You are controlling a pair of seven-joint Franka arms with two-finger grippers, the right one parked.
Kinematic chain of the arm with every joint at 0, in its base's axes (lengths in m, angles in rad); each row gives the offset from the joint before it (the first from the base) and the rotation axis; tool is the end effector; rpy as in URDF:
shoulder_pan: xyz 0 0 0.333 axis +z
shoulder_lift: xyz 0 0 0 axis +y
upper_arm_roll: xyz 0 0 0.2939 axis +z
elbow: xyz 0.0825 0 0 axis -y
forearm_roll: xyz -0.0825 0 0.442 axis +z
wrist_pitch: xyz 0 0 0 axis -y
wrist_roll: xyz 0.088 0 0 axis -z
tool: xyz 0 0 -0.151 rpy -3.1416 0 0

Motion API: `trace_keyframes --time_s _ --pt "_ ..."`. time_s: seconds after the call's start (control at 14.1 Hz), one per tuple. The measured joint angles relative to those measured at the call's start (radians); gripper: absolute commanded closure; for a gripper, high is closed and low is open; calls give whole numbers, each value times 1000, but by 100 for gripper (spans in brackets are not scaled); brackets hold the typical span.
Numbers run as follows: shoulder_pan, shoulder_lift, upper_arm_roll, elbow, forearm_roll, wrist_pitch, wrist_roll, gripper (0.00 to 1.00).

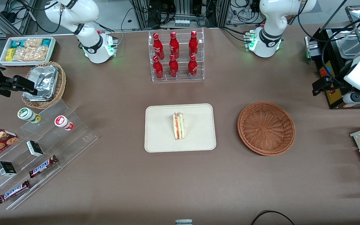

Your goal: Place sandwich from basket to tray

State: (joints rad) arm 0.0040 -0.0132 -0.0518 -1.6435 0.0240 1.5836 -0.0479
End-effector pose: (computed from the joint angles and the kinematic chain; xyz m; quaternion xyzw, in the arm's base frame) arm 0.6051 -0.0255 0.5291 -0.9997 0.0004 0.0227 0.0134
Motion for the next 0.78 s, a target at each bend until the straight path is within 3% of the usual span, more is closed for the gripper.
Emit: trace_keyframes --time_s 0.28,0.78 --pt "-10 3 -4 15 -49 42 13 0" --pt "-11 57 -3 86 -45 51 18 0"
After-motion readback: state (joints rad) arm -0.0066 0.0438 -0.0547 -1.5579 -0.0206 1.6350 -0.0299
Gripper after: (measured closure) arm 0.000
